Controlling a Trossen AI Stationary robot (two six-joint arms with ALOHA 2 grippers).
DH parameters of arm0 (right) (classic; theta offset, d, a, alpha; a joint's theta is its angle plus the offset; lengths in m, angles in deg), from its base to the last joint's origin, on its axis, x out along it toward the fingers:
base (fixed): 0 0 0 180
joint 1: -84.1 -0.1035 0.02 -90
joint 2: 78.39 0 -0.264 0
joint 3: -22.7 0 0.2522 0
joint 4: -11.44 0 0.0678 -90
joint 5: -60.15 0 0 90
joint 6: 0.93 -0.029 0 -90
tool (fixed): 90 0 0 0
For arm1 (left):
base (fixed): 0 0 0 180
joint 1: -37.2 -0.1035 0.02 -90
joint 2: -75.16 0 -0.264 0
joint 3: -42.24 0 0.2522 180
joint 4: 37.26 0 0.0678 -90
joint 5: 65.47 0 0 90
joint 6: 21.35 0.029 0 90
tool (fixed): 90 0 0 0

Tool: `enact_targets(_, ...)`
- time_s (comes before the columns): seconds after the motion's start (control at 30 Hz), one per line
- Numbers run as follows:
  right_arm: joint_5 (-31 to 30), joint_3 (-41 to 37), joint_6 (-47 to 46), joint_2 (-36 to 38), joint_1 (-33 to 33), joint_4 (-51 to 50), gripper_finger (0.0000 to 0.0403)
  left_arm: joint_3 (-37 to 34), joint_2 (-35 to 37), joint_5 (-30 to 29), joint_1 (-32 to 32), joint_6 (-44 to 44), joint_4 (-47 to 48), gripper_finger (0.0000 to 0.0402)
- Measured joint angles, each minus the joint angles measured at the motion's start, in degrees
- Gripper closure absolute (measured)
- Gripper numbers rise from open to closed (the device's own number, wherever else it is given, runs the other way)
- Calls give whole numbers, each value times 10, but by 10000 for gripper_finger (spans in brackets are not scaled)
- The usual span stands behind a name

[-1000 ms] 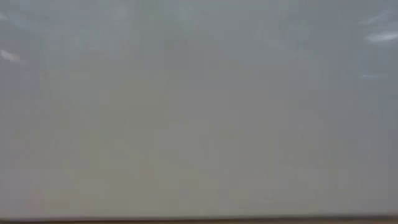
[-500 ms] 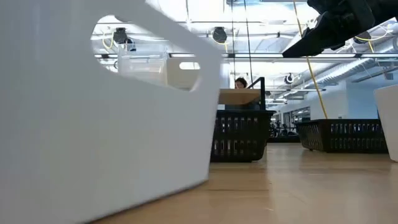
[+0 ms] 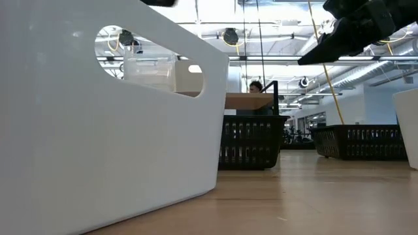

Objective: Stack baskets on shelf by color
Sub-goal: Stack the left white bin on top of the white bin on the shelf

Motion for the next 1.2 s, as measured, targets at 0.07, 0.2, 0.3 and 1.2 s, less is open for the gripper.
enact_targets(0.07, 0, -4, -8, 0, 0, 0, 234, 0, -18, 30, -1, -33, 7, 203)
enact_targets(0.2, 0, -10, -18, 0, 0, -1, 234, -2, -56, 101, 3, -83, 39, 220)
enact_targets(0.3, 0, -10, -22, 1, 0, 3, 234, -1, -70, 130, 4, -90, 26, 229)
enact_targets(1.2, 1, -10, -22, 1, 0, 2, 234, 1, -90, 147, -16, -73, 130, 376)
